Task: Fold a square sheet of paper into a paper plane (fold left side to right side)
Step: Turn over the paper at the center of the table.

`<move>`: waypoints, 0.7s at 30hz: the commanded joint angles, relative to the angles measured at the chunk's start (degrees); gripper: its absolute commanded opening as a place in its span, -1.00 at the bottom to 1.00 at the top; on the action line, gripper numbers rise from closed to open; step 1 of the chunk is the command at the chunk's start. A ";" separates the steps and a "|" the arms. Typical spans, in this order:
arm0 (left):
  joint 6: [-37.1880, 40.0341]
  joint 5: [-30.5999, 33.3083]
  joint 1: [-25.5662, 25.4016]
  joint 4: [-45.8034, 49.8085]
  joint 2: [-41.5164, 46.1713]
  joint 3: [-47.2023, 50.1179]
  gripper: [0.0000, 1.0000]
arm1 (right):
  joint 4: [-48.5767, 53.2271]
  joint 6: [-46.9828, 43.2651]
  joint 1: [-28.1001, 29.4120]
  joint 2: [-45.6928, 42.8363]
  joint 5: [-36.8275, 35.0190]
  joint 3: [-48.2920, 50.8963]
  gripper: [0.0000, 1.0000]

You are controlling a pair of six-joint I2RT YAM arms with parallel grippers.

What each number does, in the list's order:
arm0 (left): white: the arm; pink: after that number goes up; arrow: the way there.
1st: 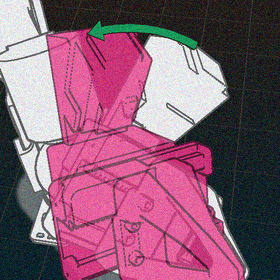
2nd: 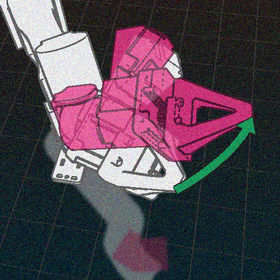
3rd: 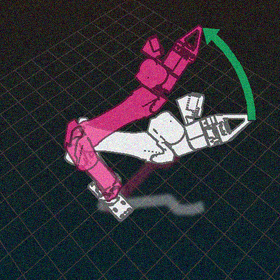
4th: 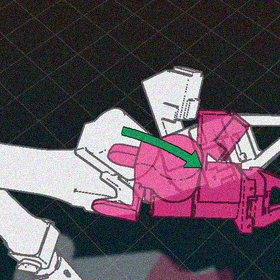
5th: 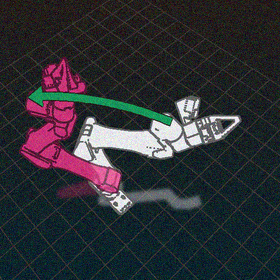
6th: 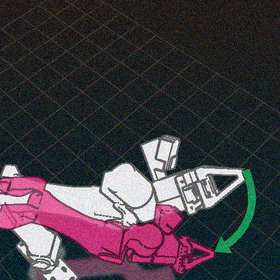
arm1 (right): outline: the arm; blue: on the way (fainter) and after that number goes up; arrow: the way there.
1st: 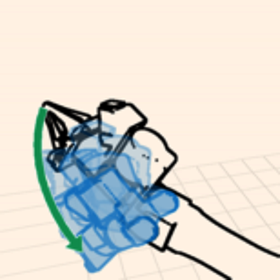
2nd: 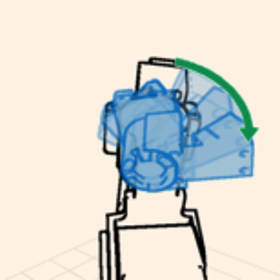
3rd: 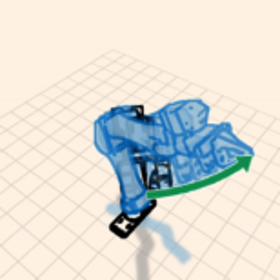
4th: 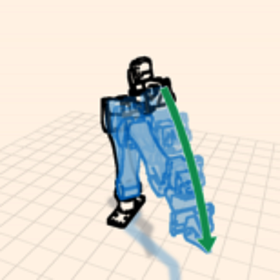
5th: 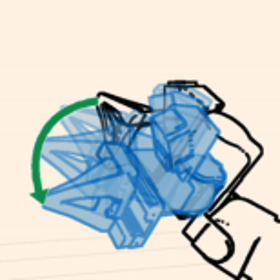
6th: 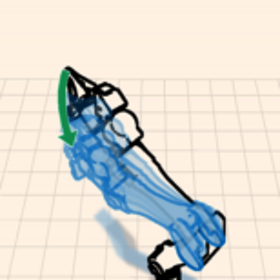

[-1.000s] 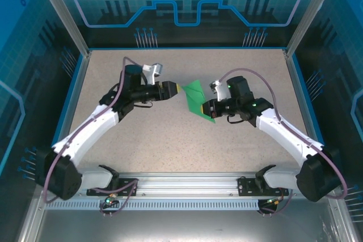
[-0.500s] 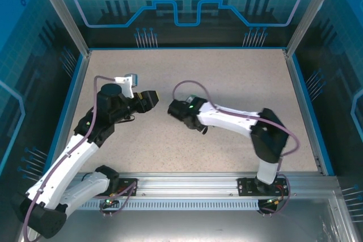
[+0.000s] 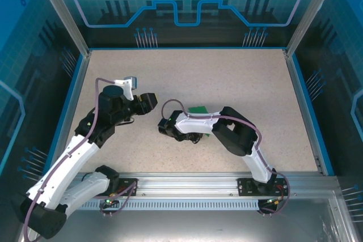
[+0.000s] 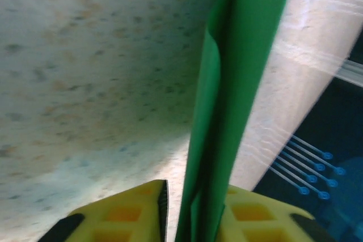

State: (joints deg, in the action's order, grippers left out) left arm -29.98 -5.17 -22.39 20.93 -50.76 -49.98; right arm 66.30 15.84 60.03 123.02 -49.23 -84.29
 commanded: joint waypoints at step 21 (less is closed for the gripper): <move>-15.51 -19.93 -4.11 -26.68 -25.40 9.82 0.31 | -32.13 1.83 -22.09 -49.81 56.18 30.43 0.98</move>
State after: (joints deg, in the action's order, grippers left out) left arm -42.22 -20.05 -24.60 3.75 -72.27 -40.93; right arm 43.57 15.25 42.63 77.49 -5.50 -57.34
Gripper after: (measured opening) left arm 0.658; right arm 0.991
